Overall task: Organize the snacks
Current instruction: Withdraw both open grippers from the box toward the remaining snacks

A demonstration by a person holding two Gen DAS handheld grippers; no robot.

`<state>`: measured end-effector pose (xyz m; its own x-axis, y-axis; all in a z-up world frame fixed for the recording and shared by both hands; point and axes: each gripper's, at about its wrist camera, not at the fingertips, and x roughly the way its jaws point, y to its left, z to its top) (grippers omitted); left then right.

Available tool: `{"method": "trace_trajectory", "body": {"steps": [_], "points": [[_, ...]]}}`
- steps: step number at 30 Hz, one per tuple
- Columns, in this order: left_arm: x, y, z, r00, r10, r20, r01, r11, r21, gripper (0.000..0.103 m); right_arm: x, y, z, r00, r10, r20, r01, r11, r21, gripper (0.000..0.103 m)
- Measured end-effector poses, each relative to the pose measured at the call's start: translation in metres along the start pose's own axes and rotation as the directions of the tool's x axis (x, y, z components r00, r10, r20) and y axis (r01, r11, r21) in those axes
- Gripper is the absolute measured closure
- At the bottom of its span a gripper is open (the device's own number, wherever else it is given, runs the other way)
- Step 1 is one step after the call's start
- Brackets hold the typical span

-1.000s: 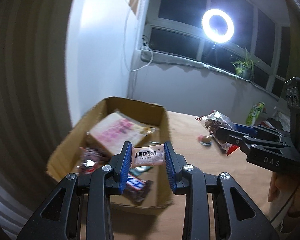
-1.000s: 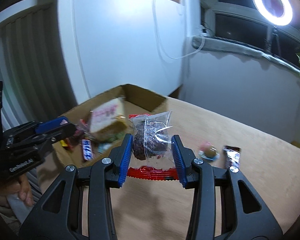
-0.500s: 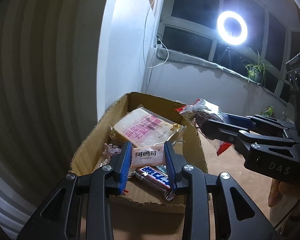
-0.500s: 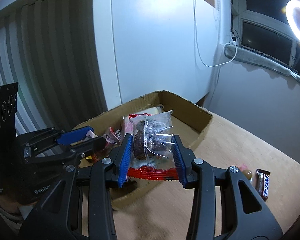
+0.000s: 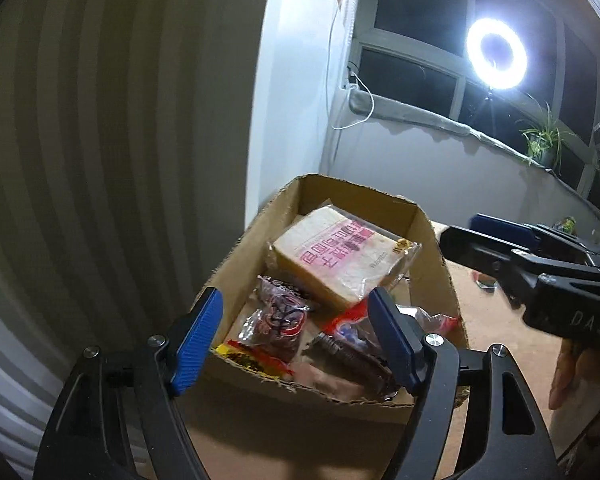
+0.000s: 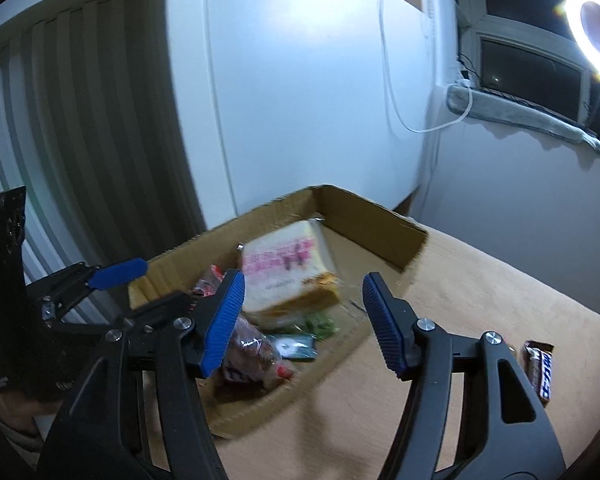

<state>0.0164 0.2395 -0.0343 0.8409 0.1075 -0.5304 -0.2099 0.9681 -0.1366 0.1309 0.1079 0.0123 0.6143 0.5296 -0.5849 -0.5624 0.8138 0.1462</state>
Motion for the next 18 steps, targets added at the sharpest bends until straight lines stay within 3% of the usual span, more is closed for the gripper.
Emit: {"method": "trace_trajectory", "body": {"steps": [10, 18], "points": [[-0.004, -0.01, 0.001, 1.0, -0.016, 0.005, 0.016, 1.0, 0.005, 0.028, -0.006, -0.007, -0.009, 1.0, -0.02, -0.006, 0.02, 1.0, 0.0, 0.039], [-0.008, -0.043, 0.004, 0.999, -0.046, 0.003, 0.046, 0.997, 0.063, 0.028, -0.018, -0.027, -0.016, 0.999, -0.033, 0.001, 0.033, 0.999, 0.03, 0.039]]}}
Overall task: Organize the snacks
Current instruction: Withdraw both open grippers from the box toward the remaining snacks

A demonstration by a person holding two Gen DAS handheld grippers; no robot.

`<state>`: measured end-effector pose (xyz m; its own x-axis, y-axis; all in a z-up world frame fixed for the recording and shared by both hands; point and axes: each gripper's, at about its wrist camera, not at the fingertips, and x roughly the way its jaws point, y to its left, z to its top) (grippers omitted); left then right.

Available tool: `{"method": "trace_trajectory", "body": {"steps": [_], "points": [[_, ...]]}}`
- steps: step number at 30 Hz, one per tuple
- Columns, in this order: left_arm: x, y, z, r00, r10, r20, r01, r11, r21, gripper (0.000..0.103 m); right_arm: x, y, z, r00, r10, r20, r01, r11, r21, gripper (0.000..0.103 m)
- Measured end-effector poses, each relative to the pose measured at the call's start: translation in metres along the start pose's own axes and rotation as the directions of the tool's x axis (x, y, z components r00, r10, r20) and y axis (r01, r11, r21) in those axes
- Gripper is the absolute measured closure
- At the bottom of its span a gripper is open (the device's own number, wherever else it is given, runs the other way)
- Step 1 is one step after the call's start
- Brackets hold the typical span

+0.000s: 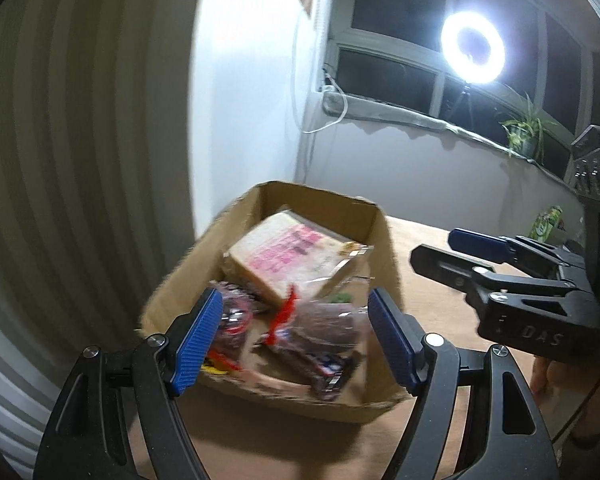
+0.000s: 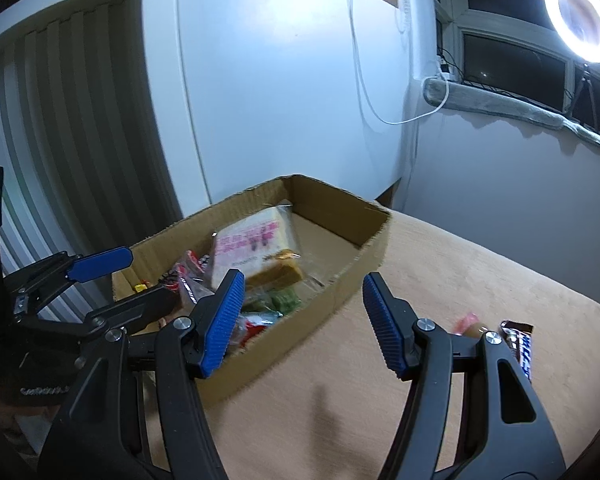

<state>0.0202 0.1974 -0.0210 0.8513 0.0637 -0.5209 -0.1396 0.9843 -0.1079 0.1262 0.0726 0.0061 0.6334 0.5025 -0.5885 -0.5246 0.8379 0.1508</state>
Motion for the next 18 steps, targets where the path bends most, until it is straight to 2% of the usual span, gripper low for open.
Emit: {"method": "trace_trajectory", "body": {"steps": [8, 18], "points": [[0.006, -0.05, 0.003, 0.999, -0.051, -0.015, 0.052, 0.995, 0.086, 0.028, -0.021, -0.045, -0.012, 0.999, -0.054, 0.006, 0.054, 0.997, 0.056, 0.039], [0.025, -0.116, 0.001, 0.991, -0.121, -0.059, 0.13, 0.972, 0.195, 0.028, -0.046, -0.116, -0.036, 0.989, -0.143, -0.021, 0.145, 0.978, 0.147, 0.039]]}}
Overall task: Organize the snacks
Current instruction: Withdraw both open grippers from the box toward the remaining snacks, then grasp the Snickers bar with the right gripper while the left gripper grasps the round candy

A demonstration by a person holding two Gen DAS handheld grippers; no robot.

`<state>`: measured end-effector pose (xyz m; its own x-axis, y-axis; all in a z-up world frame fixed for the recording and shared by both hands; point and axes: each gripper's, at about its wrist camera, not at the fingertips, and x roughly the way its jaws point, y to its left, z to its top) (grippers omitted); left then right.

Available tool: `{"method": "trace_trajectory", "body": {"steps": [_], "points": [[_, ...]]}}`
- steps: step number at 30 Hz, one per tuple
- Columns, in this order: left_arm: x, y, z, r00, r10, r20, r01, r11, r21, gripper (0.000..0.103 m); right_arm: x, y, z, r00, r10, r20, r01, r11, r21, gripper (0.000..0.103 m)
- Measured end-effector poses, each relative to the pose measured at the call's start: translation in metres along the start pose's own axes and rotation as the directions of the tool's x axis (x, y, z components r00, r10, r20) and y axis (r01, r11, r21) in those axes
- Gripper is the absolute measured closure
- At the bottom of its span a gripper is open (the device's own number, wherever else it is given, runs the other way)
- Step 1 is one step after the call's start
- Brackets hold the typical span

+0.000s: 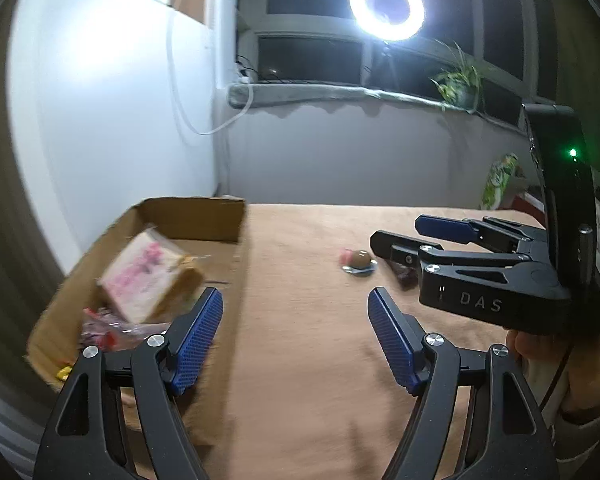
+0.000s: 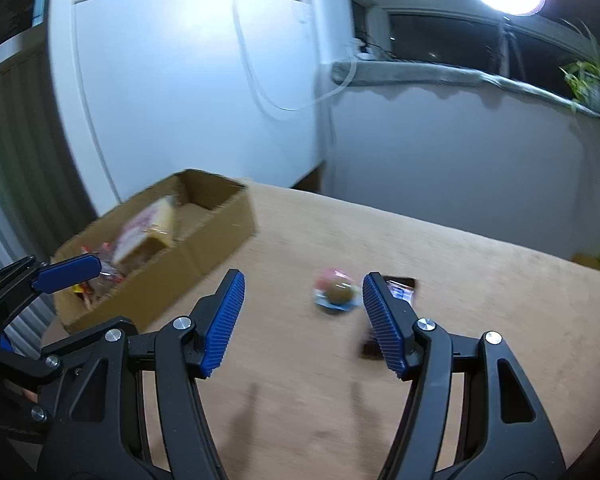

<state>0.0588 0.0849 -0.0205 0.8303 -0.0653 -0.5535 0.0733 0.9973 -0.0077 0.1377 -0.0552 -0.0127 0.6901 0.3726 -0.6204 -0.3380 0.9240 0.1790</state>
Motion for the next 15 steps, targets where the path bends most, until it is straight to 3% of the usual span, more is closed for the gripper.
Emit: {"method": "trace_trajectory", "body": {"steps": [8, 15], "points": [[0.03, -0.032, 0.004, 0.999, -0.031, -0.038, 0.033, 0.998, 0.05, 0.028, 0.01, -0.044, -0.01, 0.995, -0.064, -0.073, 0.065, 0.998, 0.014, 0.038], [0.068, -0.037, 0.012, 0.995, -0.017, -0.093, 0.02, 0.999, 0.032, 0.028, 0.037, -0.064, -0.014, 0.983, -0.082, -0.167, 0.084, 0.996, 0.005, 0.038]]}}
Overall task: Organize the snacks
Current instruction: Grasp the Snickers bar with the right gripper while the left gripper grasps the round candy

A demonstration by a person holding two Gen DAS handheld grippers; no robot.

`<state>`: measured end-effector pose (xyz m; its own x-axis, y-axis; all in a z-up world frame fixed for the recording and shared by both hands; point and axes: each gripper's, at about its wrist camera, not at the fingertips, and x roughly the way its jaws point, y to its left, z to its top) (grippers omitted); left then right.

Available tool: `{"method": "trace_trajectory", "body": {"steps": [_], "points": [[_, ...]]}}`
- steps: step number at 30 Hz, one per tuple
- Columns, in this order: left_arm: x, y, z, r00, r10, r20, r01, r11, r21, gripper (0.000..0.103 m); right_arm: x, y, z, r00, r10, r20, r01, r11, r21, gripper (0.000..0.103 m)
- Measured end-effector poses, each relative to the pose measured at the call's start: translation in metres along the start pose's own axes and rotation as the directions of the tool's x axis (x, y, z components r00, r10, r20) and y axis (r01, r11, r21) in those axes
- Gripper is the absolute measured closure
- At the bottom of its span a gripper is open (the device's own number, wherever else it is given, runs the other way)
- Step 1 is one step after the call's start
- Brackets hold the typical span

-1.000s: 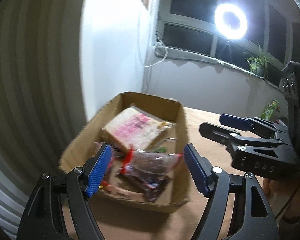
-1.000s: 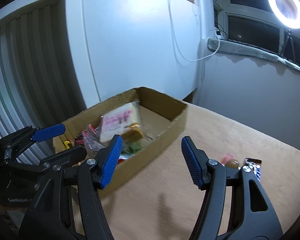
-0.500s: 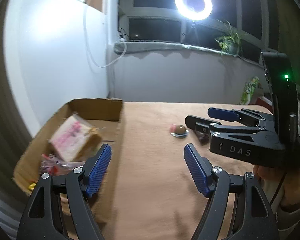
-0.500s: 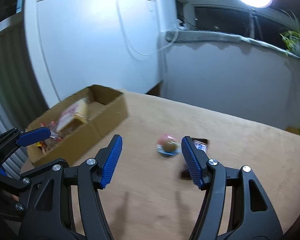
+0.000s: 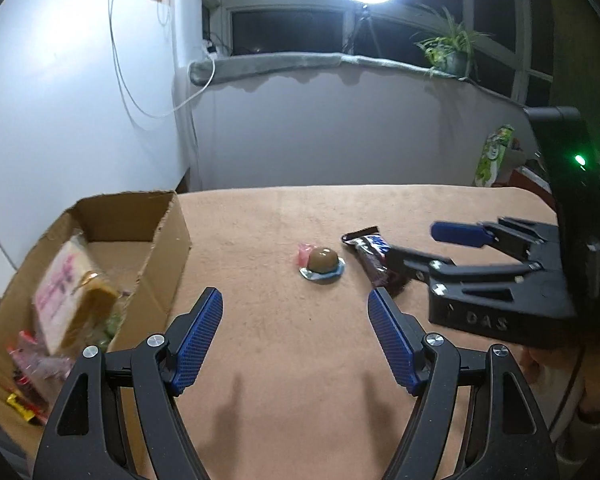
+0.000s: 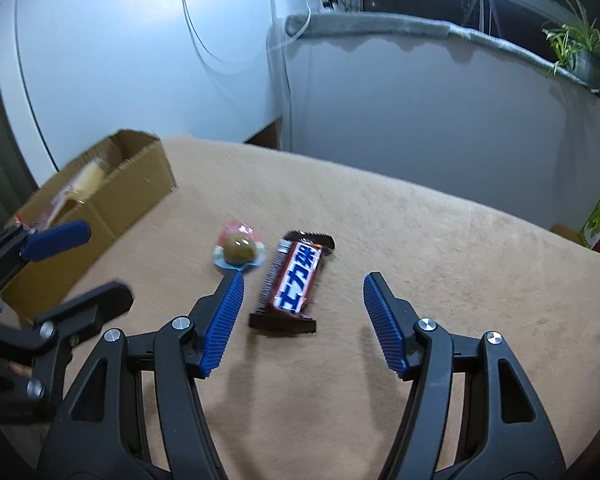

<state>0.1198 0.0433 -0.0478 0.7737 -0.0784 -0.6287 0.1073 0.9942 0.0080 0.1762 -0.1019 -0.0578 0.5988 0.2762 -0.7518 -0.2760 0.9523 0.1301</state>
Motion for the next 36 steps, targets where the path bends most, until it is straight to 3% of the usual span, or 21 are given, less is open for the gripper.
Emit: {"method": "trace_trajectory", "body": {"steps": [8, 17, 19, 23, 28, 30, 32, 36], "points": [[0.05, 0.007, 0.011, 0.996, 0.021, -0.089, -0.026, 0.998, -0.054, 0.028, 0.022, -0.013, -0.004, 0.997, 0.004, -0.079, -0.001, 0.999, 0.032, 0.038], [0.074, 0.017, 0.014, 0.987, -0.069, -0.147, 0.051, 0.991, -0.124, 0.028, 0.029, -0.019, -0.003, 0.995, 0.043, -0.092, -0.039, 0.998, 0.039, 0.038], [0.078, 0.017, 0.015, 0.985, -0.073, -0.158, 0.053, 0.99, -0.127, 0.028, 0.031, -0.019, -0.002, 0.995, 0.048, -0.092, -0.044, 0.998, 0.038, 0.041], [0.084, 0.013, 0.02, 0.98, -0.108, -0.169, 0.09, 0.989, -0.113, 0.03, 0.028, -0.019, -0.002, 0.995, 0.058, -0.078, -0.056, 0.998, 0.033, 0.068], [0.089, 0.0, 0.02, 0.973, -0.133, -0.188, 0.124, 0.991, -0.058, 0.033, 0.025, -0.029, -0.002, 0.997, 0.042, -0.063, -0.037, 0.996, 0.081, 0.07], [0.092, -0.005, 0.02, 0.97, -0.14, -0.201, 0.136, 0.99, -0.031, 0.039, 0.023, -0.031, -0.002, 0.998, 0.04, -0.054, -0.035, 0.995, 0.092, 0.07], [0.096, -0.013, 0.019, 0.969, -0.123, -0.213, 0.128, 0.992, 0.008, 0.052, 0.021, -0.034, -0.002, 0.999, 0.032, -0.043, -0.027, 0.995, 0.1, 0.07], [0.097, -0.018, 0.021, 0.973, -0.105, -0.204, 0.114, 0.993, 0.033, 0.061, 0.019, -0.037, -0.003, 0.999, 0.034, -0.027, -0.031, 0.992, 0.121, 0.07]]}}
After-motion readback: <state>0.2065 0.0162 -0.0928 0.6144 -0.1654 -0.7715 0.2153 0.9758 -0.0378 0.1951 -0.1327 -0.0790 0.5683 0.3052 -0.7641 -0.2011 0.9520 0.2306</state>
